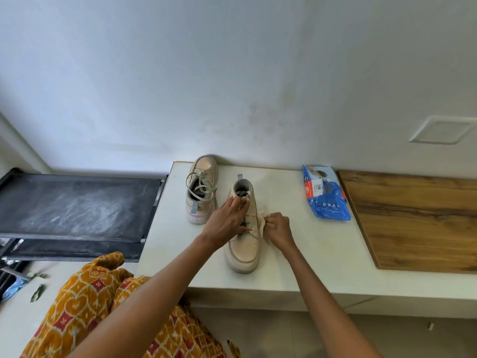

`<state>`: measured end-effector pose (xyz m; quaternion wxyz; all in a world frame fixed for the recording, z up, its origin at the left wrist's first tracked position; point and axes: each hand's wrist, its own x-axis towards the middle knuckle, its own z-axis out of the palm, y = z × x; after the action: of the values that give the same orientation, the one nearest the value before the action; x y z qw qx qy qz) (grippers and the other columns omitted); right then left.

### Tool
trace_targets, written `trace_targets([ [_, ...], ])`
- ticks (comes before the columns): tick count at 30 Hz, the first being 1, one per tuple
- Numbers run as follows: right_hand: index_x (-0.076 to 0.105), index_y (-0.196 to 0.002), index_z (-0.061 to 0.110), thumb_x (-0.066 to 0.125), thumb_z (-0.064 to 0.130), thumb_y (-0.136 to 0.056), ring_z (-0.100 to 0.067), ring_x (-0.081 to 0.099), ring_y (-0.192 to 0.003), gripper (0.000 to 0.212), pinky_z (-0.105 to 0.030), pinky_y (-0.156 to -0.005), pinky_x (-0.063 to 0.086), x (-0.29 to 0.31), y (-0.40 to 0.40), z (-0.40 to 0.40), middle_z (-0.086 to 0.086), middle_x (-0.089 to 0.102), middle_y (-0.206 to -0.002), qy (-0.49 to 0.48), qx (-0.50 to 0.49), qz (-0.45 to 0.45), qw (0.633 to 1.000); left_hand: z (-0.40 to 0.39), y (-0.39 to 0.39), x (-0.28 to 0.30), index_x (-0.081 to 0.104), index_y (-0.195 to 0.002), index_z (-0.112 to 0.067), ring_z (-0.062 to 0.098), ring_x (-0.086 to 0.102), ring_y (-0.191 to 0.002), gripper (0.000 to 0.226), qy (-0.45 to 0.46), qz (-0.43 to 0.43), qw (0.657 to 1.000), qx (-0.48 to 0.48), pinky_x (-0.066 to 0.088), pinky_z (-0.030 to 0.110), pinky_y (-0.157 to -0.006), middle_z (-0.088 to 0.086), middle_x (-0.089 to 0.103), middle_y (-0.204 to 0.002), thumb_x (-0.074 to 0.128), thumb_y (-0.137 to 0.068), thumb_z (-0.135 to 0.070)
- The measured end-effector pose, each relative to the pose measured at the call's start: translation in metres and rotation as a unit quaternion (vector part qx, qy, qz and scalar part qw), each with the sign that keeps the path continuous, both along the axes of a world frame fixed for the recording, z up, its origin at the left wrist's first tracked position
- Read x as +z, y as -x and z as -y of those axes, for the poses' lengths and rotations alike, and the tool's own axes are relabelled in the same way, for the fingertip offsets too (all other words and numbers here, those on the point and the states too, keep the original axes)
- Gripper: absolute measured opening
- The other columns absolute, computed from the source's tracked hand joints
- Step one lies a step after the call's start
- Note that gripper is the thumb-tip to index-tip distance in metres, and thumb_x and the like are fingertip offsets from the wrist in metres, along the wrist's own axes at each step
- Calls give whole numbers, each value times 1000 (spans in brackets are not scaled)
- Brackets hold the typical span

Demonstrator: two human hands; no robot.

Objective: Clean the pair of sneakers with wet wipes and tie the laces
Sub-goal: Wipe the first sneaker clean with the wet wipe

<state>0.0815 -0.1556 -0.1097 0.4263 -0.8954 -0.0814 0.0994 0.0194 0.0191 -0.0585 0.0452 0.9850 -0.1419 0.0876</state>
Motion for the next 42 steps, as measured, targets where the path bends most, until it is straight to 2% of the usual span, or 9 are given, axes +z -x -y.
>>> trace_targets([
  [2, 69, -79, 14, 65, 23, -77, -30, 62, -90, 10, -40, -75, 52, -2, 19, 9, -11, 65, -95, -10, 2, -21, 1000, -1, 1, 3, 27, -145, -1, 28, 42, -121, 87, -2, -12, 1000, 3, 44, 36, -102, 15, 42, -135, 67, -80, -43],
  [6, 70, -86, 25, 73, 22, -78, -18, 61, -99, 9, -35, -88, 49, 9, 20, 18, -2, 64, -105, -35, 5, -48, 998, -1, 5, 11, 20, -148, -4, 25, 35, -126, 84, -15, -25, 1000, 12, 34, 32, -107, 12, 35, -140, 60, -85, -45],
  [9, 73, -99, 11, 65, 12, -85, -20, 63, -99, 17, -23, -80, 46, 24, 9, 3, -6, 70, -103, -59, -73, 28, 995, 2, 5, 11, 19, -148, -6, 25, 33, -128, 84, -14, -31, 999, 24, 29, 31, -110, 11, 33, -142, 60, -86, -43],
  [13, 75, -95, 17, 65, 16, -84, -23, 58, -95, 14, -32, -79, 47, 34, 13, -29, -2, 72, -95, 7, -75, 165, 983, 1, 5, 13, 24, -147, -8, 25, 34, -127, 80, 6, -30, 999, 21, 29, 30, -110, 10, 35, -139, 63, -85, -40],
  [17, 73, -103, 19, 67, 27, -84, -18, 42, -124, 21, -30, -108, 28, 8, 38, -23, 1, 62, -124, 43, -49, 229, 971, 1, 5, 13, 28, -145, -7, 25, 35, -128, 77, 14, -27, 999, 18, 29, 30, -109, 10, 35, -139, 64, -85, -39],
  [21, 75, -91, 22, 72, 21, -81, -23, 34, -133, 11, -39, -113, 16, 3, 53, 0, -2, 57, -133, 74, 32, 336, 938, 3, 6, 13, 26, -146, -6, 27, 34, -128, 80, 20, -36, 999, 20, 35, 33, -105, 11, 35, -139, 65, -84, -38],
  [24, 75, -88, 22, 73, 19, -80, -27, 45, -125, 8, -41, -107, 27, 14, 40, 7, -2, 62, -125, 104, 12, 331, 938, 3, 6, 16, 25, -146, -6, 26, 34, -127, 82, 21, -43, 999, 23, 39, 33, -103, 11, 35, -138, 64, -84, -41],
  [29, 75, -94, 18, 67, 19, -85, -25, 62, -78, 12, -34, -75, 44, 43, 11, -21, -4, 73, -82, 63, -82, 237, 966, 4, 7, 16, 20, -148, -9, 24, 30, -131, 82, 6, -38, 999, 25, 28, 30, -110, 8, 30, -142, 60, -86, -45],
  [42, 70, -80, 21, 65, 17, -80, -20, 52, -69, 6, -29, -67, 34, 23, 61, 0, 5, 65, -70, 168, 58, 357, 917, 5, 7, 9, 26, -146, -4, 29, 35, -130, 80, 15, -28, 999, 24, 29, 34, -111, 12, 35, -141, 64, -85, -37],
])
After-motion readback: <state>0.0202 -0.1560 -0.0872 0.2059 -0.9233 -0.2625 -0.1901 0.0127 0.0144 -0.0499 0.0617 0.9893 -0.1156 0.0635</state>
